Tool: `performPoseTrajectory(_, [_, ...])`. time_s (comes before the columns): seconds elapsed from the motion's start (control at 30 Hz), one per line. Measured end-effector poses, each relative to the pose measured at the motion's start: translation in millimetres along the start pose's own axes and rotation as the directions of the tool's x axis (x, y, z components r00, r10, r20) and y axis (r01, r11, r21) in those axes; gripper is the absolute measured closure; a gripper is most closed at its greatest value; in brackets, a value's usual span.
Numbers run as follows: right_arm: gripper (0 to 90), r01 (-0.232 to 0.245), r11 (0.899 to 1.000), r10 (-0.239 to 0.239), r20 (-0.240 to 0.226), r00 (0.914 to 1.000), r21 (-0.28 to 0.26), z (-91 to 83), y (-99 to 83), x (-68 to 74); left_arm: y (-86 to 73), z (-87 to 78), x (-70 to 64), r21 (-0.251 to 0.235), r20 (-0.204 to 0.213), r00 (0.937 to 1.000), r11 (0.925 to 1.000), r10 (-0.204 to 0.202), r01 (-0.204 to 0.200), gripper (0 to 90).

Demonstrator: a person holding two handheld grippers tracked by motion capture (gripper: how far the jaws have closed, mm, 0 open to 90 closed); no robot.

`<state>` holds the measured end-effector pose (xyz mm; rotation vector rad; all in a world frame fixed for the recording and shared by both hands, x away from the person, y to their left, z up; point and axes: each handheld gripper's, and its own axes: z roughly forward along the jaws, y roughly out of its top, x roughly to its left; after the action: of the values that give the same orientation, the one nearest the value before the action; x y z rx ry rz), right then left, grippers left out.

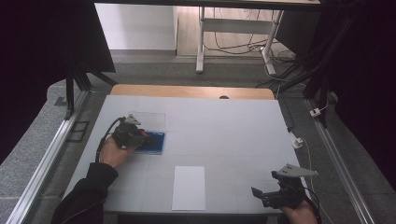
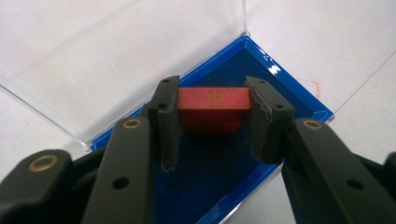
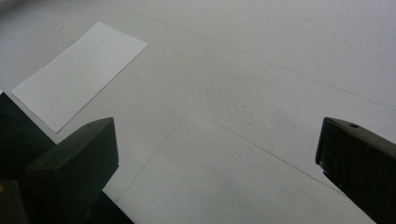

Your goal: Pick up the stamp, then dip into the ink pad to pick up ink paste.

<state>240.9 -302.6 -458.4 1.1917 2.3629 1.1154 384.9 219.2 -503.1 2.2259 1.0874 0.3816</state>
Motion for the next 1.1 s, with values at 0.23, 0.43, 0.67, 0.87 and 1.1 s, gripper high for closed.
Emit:
performPoseTrajectory(0.23, [0.0, 0.000, 1.000, 0.000, -0.002, 1.0000, 0.000, 0.1, 0.1, 0.2, 2.5, -3.6, -3.4, -0.010, -0.011, 0.9999, 0.9999, 0.002, -0.002, 57.9])
performPoseTrajectory(0.43, [0.0, 0.003, 1.000, -0.003, -0.004, 1.0000, 0.000, 0.1, 0.0, 0.1, 5.9, -10.6, -6.1, -0.041, -0.007, 0.9999, 0.9991, -0.008, 0.007, 57.8])
performPoseTrajectory(0.67, [0.0, 0.011, 1.000, -0.011, -0.003, 0.9999, 0.001, 0.2, 0.1, 0.4, 7.9, -16.2, -10.7, -0.061, -0.006, 1.0000, 0.9981, -0.006, 0.005, 57.8])
performPoseTrajectory(0.87, [0.0, 0.009, 1.000, -0.009, -0.005, 0.9999, -0.001, 0.0, -0.1, 0.2, 8.0, -16.0, -13.4, -0.059, -0.005, 1.0000, 0.9982, -0.003, 0.003, 57.9])
performPoseTrajectory(1.1, [0.0, 0.012, 1.000, -0.012, -0.004, 0.9999, 0.002, 0.4, 0.1, 0.2, 7.7, -12.6, -15.8, -0.042, -0.002, 1.0000, 0.9991, -0.004, 0.004, 57.9])
